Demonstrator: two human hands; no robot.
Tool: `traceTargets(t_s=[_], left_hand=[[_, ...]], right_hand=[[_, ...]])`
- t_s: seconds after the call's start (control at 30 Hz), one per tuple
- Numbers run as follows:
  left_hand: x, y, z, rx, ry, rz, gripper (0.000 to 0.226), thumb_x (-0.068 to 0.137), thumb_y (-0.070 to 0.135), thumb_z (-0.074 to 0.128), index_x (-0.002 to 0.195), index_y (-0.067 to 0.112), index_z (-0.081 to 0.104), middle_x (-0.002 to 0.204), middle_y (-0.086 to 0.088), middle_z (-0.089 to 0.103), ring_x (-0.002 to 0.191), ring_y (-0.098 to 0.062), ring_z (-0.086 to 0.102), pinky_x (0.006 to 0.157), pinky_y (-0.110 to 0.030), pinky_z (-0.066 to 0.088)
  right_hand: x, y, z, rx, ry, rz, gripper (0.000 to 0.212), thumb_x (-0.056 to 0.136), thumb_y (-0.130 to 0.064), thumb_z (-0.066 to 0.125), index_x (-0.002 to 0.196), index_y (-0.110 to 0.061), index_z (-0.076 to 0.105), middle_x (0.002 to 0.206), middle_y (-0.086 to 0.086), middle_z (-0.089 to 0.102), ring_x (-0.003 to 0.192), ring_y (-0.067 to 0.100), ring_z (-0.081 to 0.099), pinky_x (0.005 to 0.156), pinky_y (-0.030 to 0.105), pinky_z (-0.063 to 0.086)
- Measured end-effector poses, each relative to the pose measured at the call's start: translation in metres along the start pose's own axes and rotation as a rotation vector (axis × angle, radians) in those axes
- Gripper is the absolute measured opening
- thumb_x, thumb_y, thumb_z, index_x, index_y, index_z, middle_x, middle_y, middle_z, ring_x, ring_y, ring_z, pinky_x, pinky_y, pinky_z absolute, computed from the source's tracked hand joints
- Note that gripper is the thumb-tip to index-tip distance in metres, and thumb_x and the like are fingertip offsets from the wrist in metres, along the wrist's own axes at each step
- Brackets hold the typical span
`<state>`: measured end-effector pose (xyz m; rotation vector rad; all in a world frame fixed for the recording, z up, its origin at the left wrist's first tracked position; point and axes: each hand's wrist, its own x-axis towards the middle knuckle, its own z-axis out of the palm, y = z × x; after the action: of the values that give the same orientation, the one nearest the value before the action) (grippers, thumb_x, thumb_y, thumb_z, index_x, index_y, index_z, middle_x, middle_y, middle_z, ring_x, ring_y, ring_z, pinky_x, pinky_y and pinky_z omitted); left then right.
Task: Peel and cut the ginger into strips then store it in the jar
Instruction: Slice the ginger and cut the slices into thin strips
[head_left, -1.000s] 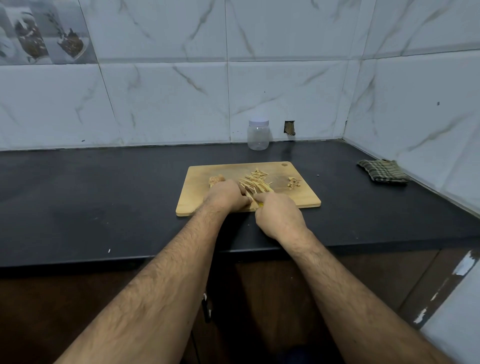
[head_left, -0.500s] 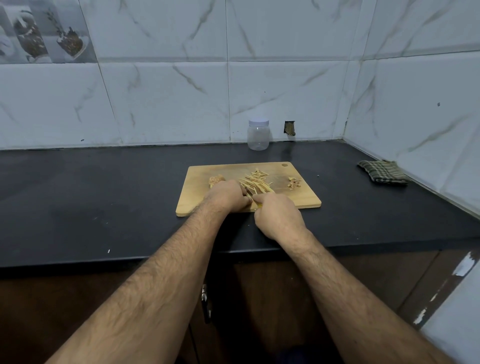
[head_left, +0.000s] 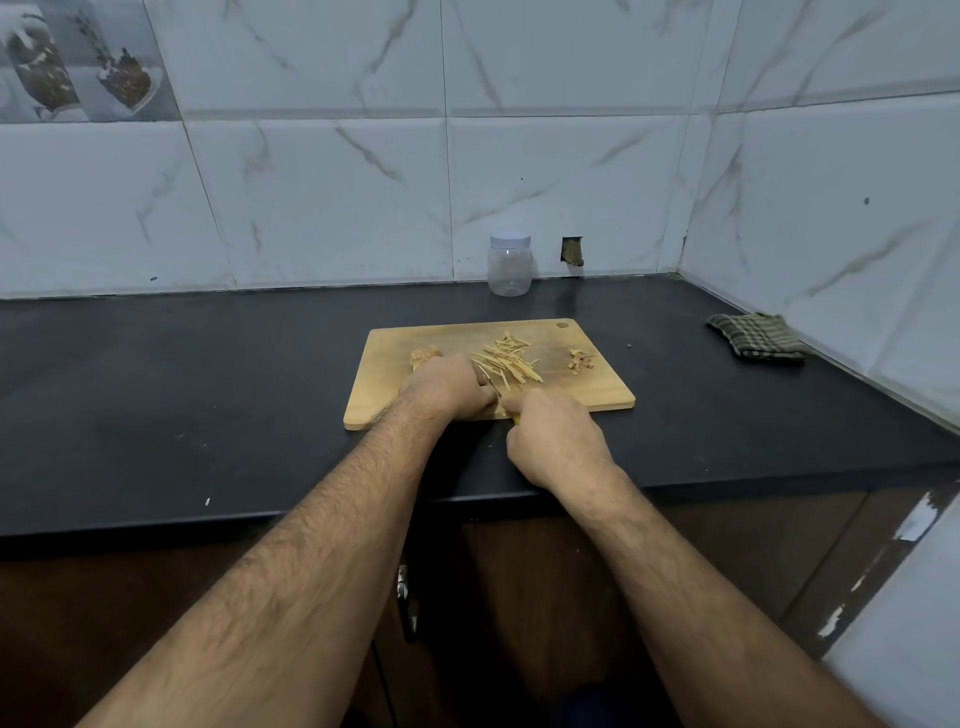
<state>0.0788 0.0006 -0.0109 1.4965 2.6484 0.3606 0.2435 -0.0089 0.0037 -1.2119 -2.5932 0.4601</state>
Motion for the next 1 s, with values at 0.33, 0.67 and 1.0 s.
traceTargets(t_s=[0.33, 0.67, 1.0], left_hand=[[-0.011, 0.001, 0.000, -0.027, 0.041, -0.019, 0.026, 0.090, 0.039, 0.054, 0.103, 0.029, 0.074, 0.106, 0.002, 0.069, 0.092, -0.018, 0.056, 0.083, -0.033, 0.053], [-0.018, 0.003, -0.001, -0.040, 0.059, -0.021, 0.028, 0.091, 0.042, 0.056, 0.115, 0.034, 0.069, 0.115, 0.001, 0.068, 0.108, -0.022, 0.060, 0.087, -0.033, 0.051], [-0.022, 0.003, -0.001, -0.084, 0.087, -0.033, 0.034, 0.091, 0.042, 0.058, 0.123, 0.038, 0.066, 0.119, 0.001, 0.068, 0.111, -0.021, 0.061, 0.090, -0.034, 0.052]], right_hand=[[-0.018, 0.013, -0.004, 0.007, -0.024, 0.051, 0.047, 0.095, -0.015, 0.050, 0.138, -0.035, 0.055, 0.130, 0.003, 0.059, 0.116, 0.025, 0.054, 0.089, 0.037, 0.050], [0.000, 0.009, -0.006, 0.036, 0.021, 0.069, 0.050, 0.094, -0.011, 0.051, 0.139, -0.032, 0.055, 0.129, 0.004, 0.061, 0.115, 0.025, 0.057, 0.085, 0.034, 0.049], [0.009, 0.005, 0.003, 0.082, 0.060, 0.018, 0.047, 0.094, -0.013, 0.051, 0.136, -0.032, 0.058, 0.129, 0.002, 0.062, 0.114, 0.023, 0.057, 0.089, 0.035, 0.050]])
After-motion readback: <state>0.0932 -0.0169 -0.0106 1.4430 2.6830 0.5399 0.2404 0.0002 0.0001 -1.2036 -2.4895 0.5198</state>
